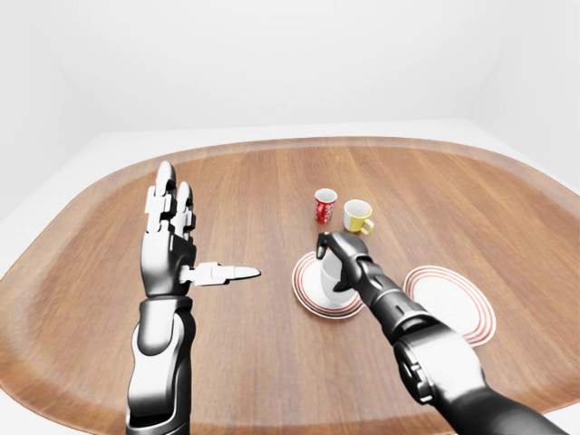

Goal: Put the white mug on the left plate.

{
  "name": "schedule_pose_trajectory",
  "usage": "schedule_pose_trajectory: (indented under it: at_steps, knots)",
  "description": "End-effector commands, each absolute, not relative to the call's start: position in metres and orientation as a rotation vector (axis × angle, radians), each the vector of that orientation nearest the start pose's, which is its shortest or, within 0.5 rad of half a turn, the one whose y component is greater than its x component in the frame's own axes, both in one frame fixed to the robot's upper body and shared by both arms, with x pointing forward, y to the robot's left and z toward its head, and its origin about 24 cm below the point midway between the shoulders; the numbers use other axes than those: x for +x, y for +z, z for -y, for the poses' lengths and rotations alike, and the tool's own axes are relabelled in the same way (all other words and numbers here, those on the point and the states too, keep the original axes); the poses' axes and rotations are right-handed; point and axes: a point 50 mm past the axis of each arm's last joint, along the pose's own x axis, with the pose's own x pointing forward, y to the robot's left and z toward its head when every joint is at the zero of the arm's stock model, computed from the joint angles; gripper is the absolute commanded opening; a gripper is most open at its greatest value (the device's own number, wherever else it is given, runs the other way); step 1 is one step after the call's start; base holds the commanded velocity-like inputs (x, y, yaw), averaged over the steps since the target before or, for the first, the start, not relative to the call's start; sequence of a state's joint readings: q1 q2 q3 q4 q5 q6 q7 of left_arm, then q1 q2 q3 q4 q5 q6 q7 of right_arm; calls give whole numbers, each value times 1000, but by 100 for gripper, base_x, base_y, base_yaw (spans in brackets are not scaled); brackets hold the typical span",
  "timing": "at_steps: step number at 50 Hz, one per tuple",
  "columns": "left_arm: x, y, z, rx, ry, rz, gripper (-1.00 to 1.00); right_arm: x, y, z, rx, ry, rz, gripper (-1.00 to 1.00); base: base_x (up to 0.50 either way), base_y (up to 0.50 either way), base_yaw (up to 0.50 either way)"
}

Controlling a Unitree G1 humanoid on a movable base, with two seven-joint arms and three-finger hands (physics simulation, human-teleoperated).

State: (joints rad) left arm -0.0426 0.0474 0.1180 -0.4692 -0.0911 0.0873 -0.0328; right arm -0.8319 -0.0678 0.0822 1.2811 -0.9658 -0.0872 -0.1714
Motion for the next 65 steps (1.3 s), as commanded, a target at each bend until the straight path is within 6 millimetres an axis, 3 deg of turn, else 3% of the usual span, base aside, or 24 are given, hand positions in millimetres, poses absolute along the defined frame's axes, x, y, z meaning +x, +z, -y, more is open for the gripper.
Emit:
schedule_pose_trajectory:
  at_steps: [1, 24, 26, 28, 29, 30, 32, 49, 58, 65]
  knots:
    - [239, 151, -175, -16, 37, 428, 100, 361, 13, 113, -1128, 266, -198, -100, 0, 0, 0]
    - [239, 151, -176, -16, 40, 424, 100, 357, 7, 114, -1146, 274, -210, -100, 0, 0, 0]
    - [239, 150, -176, -15, 39, 421, 100, 357, 6, 115, -1150, 276, -212, -59, 0, 0, 0]
    - [239, 152, -176, -15, 38, 428, 100, 356, 6, 115, -1150, 277, -214, -58, 0, 0, 0]
    - [239, 151, -176, -15, 38, 428, 100, 356, 6, 115, -1150, 280, -216, -17, 0, 0, 0]
    - [239, 151, -176, -15, 38, 427, 100, 356, 6, 115, -1151, 279, -215, 8, 0, 0, 0]
    - [239, 150, -176, -15, 38, 423, 100, 355, 4, 115, -1156, 291, -223, 100, 0, 0, 0]
    - [239, 151, -176, -14, 41, 424, 100, 342, -16, 121, -1159, 368, -316, 100, 0, 0, 0]
    - [239, 153, -176, -15, 39, 434, 100, 346, -11, 117, -1175, 372, -292, 100, 0, 0, 0]
    - [239, 154, -175, -16, 34, 440, 100, 356, 5, 118, -1233, 338, -215, 100, 0, 0, 0]
